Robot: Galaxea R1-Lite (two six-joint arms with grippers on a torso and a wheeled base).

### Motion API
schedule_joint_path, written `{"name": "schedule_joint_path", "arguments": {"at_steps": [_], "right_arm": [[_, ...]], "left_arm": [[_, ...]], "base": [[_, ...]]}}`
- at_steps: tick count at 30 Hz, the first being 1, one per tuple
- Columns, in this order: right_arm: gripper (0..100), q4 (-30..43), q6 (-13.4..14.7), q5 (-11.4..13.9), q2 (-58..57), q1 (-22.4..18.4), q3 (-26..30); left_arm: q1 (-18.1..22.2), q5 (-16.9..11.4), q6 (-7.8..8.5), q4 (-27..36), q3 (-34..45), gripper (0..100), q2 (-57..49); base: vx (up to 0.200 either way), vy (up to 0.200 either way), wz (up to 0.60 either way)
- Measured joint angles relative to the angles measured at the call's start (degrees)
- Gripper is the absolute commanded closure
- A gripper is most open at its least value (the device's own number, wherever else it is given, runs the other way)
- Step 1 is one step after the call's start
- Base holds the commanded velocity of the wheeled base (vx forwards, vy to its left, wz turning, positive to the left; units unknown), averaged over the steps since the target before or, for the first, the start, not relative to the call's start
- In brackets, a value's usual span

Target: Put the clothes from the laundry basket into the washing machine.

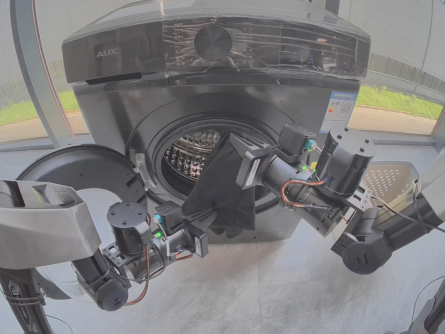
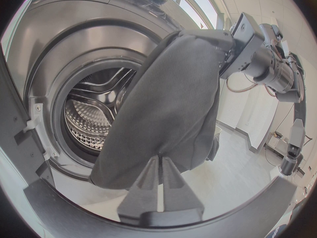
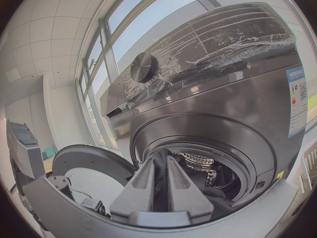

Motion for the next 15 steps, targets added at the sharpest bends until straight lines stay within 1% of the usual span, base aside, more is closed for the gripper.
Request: {"name": "schedule_joint_path", "arguments": {"at_steps": [6, 13, 15], "right_arm": [[100, 0.0, 0.0, 0.0, 0.0, -0.5, 0.9], [100, -0.1, 0.2, 0.1, 0.0, -0.9, 2.2], [100, -0.1, 0.4, 0.2, -0.1, -1.0, 3.1]], "left_arm": [[-1.4, -0.1, 0.00, -0.1, 2.8, 100, -4.3], [-2.6, -1.0, 0.16, 0.0, 11.5, 100, -14.0], [-2.7, -1.5, 0.66, 0.0, 13.3, 100, -16.9]], "base": [[0.000, 0.000, 0.00], [0.000, 0.000, 0.00], [0.000, 0.000, 0.00]]}}
